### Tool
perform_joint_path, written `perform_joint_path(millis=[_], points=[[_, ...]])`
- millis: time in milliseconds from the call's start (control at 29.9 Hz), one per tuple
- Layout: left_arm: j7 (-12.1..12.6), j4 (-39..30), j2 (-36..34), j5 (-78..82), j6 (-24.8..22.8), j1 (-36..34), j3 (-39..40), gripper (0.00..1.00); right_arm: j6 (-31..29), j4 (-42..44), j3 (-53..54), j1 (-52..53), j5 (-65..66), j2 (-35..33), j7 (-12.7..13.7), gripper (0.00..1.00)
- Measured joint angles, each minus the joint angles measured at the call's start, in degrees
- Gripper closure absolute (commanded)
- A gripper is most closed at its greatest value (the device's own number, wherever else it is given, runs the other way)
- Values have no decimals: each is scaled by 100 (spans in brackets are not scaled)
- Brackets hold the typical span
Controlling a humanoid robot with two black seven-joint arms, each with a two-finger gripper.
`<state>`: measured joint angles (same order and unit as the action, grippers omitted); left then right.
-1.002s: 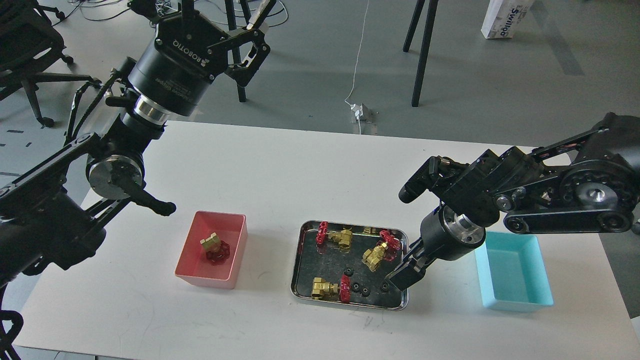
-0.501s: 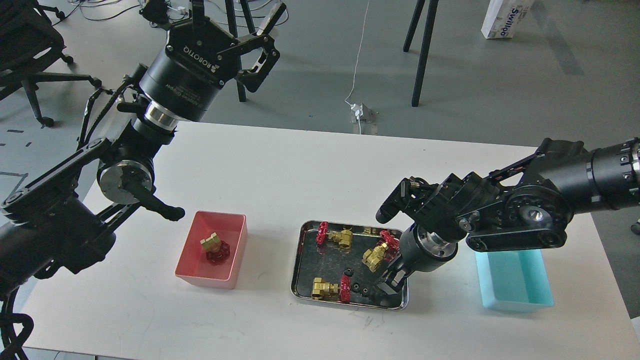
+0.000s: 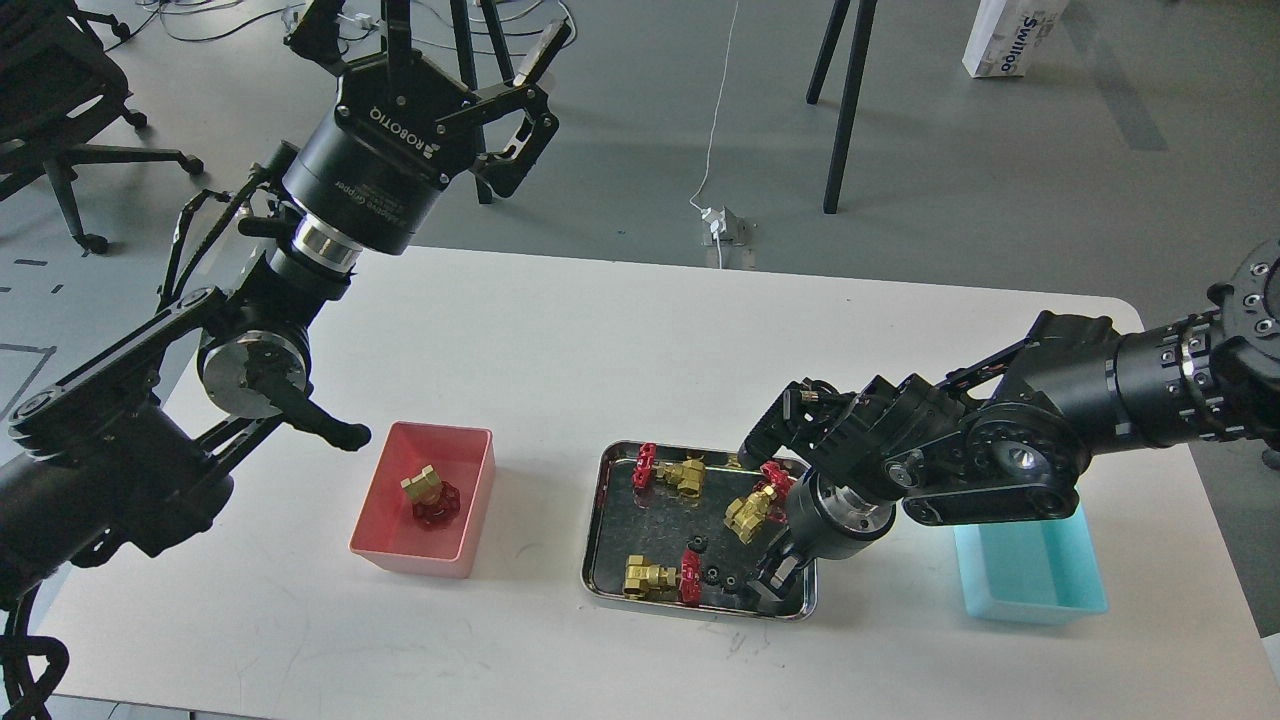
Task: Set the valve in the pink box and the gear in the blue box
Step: 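Reach the right gripper into the tray and grasp a small dark gear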
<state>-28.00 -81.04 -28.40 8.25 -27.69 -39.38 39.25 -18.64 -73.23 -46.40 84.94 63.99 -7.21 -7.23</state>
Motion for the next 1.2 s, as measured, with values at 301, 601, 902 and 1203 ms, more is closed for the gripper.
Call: perform_joint_path(millis=[301,601,902,1203], points=[[0,12,11,2,0,49,1,16,1,246,-18,-142,12,155,0,56],[0,113,121,18,5,70,-1,15,12,366,-105,-256,14,190,3,56],[0,159,150,19,1,80,-6,15,123,527,-132,-376,1,228,5,56],[0,225,185,19,0,80,-26,15,124,527,-132,-426,-1,229,3,59]])
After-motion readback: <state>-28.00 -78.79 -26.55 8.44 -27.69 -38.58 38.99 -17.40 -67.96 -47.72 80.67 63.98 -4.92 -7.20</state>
